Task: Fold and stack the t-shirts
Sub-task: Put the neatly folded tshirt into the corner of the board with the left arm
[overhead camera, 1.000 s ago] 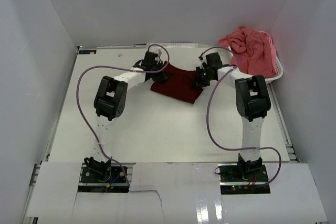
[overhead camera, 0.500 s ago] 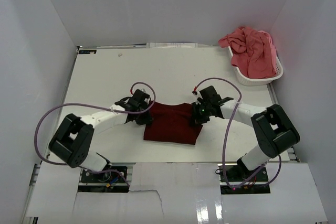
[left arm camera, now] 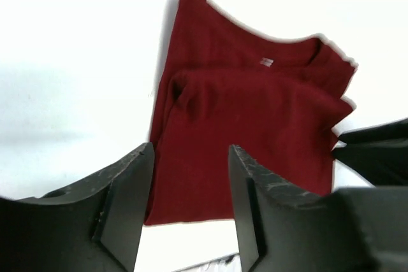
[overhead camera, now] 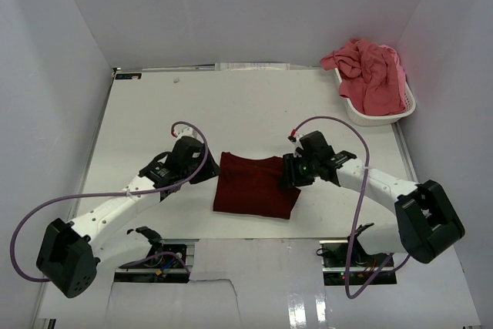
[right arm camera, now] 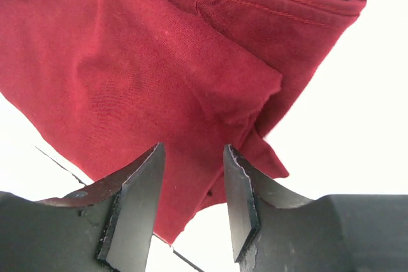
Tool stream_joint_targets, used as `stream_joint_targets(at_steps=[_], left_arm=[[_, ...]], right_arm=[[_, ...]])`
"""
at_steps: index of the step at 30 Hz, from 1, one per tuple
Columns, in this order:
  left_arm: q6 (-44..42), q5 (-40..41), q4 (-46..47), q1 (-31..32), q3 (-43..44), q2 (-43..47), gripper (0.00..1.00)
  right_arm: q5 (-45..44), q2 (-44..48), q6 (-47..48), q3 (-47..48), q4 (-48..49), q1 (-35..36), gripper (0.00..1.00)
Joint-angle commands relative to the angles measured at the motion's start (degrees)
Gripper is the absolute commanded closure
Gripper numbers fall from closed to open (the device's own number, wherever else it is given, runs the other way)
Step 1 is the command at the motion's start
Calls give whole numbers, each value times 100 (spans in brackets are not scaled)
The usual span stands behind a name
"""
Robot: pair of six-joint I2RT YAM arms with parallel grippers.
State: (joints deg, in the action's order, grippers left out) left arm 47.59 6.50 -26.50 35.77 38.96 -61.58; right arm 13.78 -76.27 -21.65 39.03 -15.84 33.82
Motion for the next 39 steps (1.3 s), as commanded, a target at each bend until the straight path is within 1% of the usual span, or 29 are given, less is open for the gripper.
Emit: stream_joint_targets(at_steps=[1, 3, 7, 10, 11, 14, 17, 21, 30, 36, 38, 39], left_arm=[[-686, 500, 336, 18, 261, 226, 38], [-1135, 519, 714, 18, 288, 129, 35], [-1646, 238, 1400, 18, 297, -310, 33], [-1901, 115, 1884, 18, 183, -661, 32], [-1964, -42, 2033, 18, 130, -732, 32], [-2052, -53, 2482, 18, 15, -1013, 32], [-2140, -61, 2527, 18, 138, -1355, 32], [-2219, -123, 2554, 18, 226, -1576, 32], [-2289, -105, 2422, 18, 86, -1208, 32], [-2272, -97, 2413, 18, -46, -1022, 32], [-2263, -97, 2465, 18, -99, -1040, 33], [-2246, -97, 2483, 18, -134, -1057, 33]], right_arm=[[-366, 270, 178, 316, -384, -7, 52], [-472, 332, 249, 430, -481, -7, 51], [-771, 315, 407, 527, -570, -7, 51], [-947, 148, 539, 580, -561, -7, 52], [-1000, 95, 565, 606, -561, -16, 51], [-1140, -80, 697, 659, -482, -7, 51], [-1158, -300, 750, 703, -394, -7, 51], [-1027, -599, 785, 756, -201, -7, 51], [-789, -916, 732, 896, 133, -7, 51], [-745, -854, 697, 949, 168, -7, 52], [-763, -907, 715, 966, 169, -7, 54], [-754, -925, 723, 993, 168, -7, 58]])
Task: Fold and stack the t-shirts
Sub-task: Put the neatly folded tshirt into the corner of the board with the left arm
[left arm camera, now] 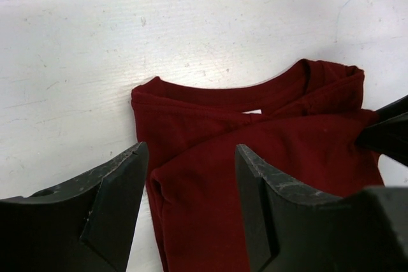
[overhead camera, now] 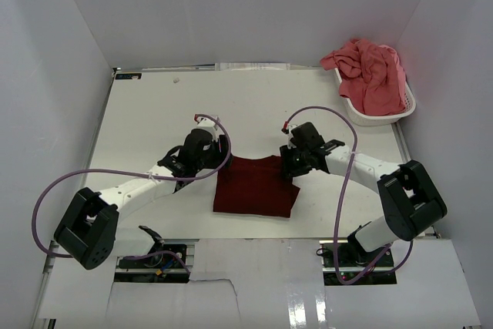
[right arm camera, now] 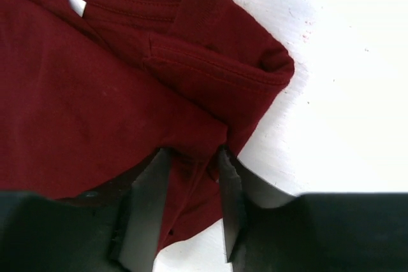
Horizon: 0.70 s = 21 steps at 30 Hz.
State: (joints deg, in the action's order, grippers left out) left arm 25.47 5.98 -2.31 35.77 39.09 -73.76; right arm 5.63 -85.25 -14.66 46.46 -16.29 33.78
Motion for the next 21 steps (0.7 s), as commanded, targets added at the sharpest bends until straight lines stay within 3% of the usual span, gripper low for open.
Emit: stream_joint_targets(at_steps=[1, 4, 6, 16, 21], left_arm=[[-34, -61, 81, 18, -165, 134, 33], [19, -132, 160, 18, -270, 46, 34], [54, -167, 187, 18, -349, 28, 34], [142, -176, 661, 18, -684, -156, 36], [107, -193, 740, 18, -605, -420, 46]], right_arm=[[70, -61, 24, 267, 214, -3, 62], [140, -114, 15, 285, 267, -3, 84], [140, -114, 15, 294, 276, -3, 91], [158, -141, -2, 338, 294, -3, 92], [140, -123, -11, 338, 285, -3, 92]])
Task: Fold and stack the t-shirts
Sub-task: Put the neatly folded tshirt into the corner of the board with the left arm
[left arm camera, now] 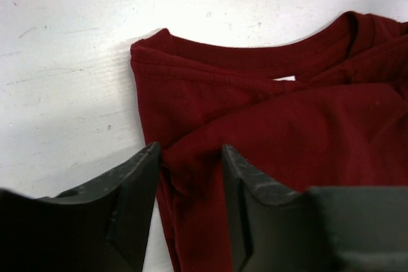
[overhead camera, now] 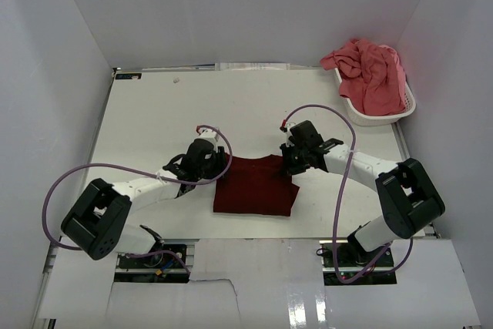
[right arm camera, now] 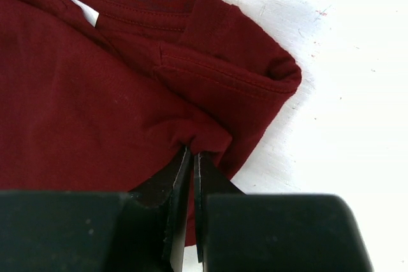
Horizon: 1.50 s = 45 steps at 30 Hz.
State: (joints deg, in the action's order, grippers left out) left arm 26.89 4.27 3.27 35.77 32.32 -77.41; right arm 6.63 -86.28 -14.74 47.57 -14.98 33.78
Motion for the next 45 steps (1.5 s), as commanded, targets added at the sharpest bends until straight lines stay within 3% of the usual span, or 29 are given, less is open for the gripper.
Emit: stream_joint_targets(at_steps=[1, 3, 4, 10, 11, 21, 37, 42, 45], left_arm=[[-35, -32, 183, 18, 91, -125, 49], [-35, -41, 183, 18, 117, -152, 58], [-26, -32, 157, 18, 126, -161, 69], [26, 117, -106, 18, 240, 67, 90], [44, 126, -159, 18, 266, 198, 99], [263, -85, -906, 18, 539, 1157, 100], [378, 152, -1003, 18, 460, 1149, 100], [317, 486, -1240, 18, 960, 1105, 100], [290, 758, -1486, 9, 1740, 684, 100]], right_arm=[[22, -12, 6, 226, 145, -12, 92], [31, 6, -2, 226, 136, -3, 92], [22, 15, -2, 226, 136, -3, 92], [5, 129, -20, 235, 48, -3, 92], [13, 164, -29, 244, 22, -12, 92], [181, 1025, -354, -143, -198, -3, 92], [216, 1342, -503, -143, -391, -3, 92], [-48, 1465, -451, 313, -724, -3, 92], [-250, 1342, -284, 892, -1050, -108, 92]])
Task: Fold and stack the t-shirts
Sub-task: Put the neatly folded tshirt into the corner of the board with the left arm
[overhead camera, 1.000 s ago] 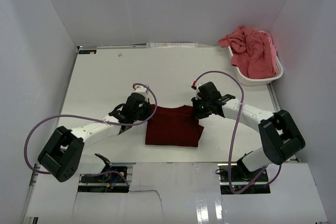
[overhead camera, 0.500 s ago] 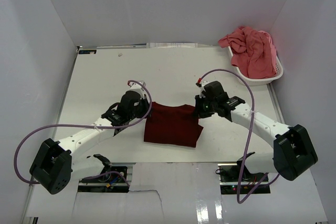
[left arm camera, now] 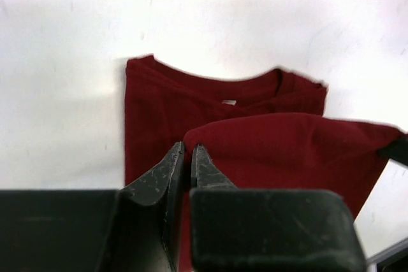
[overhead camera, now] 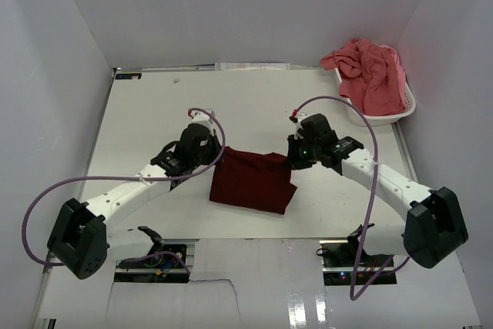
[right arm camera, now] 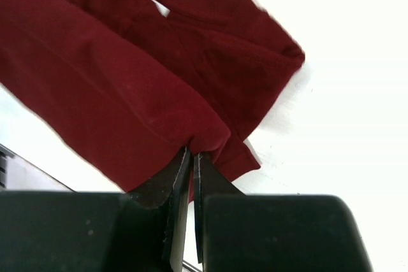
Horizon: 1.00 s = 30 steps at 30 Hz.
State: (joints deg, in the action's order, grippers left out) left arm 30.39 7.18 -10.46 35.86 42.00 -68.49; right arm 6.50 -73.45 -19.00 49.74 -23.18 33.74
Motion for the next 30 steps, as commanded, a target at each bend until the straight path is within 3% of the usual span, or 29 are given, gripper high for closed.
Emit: stream_joint_targets(at_steps=[1, 7, 14, 17, 27, 29, 30], left_arm=[[-60, 547, -123, -8, 897, -339, 100], [-68, 188, 526, -456, 1521, -1797, 100], [-270, 72, 1712, -553, 2565, -3731, 100], [-297, 344, 1863, -562, 3057, -4293, 100], [-578, 671, 1784, -667, 4131, -4858, 100], [-605, 671, 1784, -685, 4237, -4919, 93], [-631, 662, 1793, -694, 4299, -5024, 76]], right_arm=[[-237, -2, 143, 678, -240, -104, 92], [-61, -862, 547, 1442, -91, -981, 92], [-142, -2004, 529, 1276, 1050, -1396, 91], [-27, -2654, 608, 1696, 1245, -1536, 92], [203, -3694, 582, 2963, 1369, -1809, 92], [185, -3842, 565, 3076, 1421, -1818, 92], [176, -3913, 565, 3138, 1439, -1844, 92]])
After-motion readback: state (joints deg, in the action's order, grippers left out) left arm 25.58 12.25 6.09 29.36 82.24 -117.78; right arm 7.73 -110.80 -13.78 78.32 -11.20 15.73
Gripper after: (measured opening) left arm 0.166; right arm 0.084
